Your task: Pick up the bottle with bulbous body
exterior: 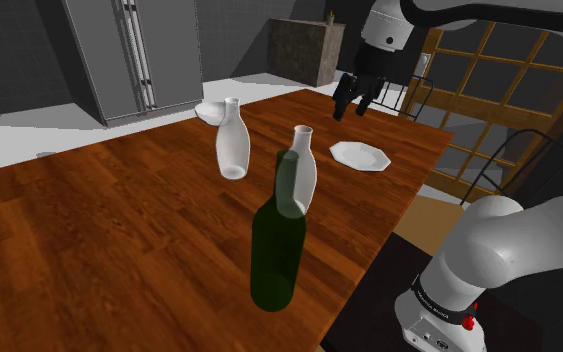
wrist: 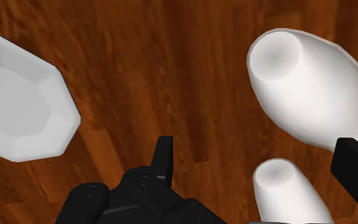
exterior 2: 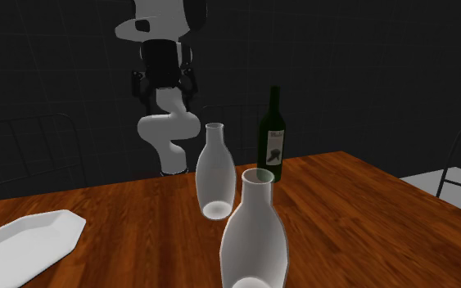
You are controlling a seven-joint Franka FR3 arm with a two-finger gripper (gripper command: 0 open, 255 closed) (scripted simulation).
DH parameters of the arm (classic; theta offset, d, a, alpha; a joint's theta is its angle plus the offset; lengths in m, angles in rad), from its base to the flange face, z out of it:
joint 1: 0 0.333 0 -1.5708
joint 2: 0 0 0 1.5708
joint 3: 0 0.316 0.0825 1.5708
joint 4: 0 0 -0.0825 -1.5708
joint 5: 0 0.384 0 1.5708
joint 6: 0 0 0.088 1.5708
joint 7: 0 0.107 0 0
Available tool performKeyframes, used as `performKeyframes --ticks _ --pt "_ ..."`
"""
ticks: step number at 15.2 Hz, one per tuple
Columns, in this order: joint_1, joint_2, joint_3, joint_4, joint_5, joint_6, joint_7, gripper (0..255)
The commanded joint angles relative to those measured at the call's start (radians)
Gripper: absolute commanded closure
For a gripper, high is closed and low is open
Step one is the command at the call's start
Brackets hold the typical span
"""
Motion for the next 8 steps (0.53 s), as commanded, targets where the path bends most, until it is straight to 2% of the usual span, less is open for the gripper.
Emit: performKeyframes --ticks 1,8 --pt "0.000 0.000 0.000 0.000 0.000 0.000 0.000 0" --pt "0.000 0.284 0.078 0.213 0.001 0.047 0.089 0"
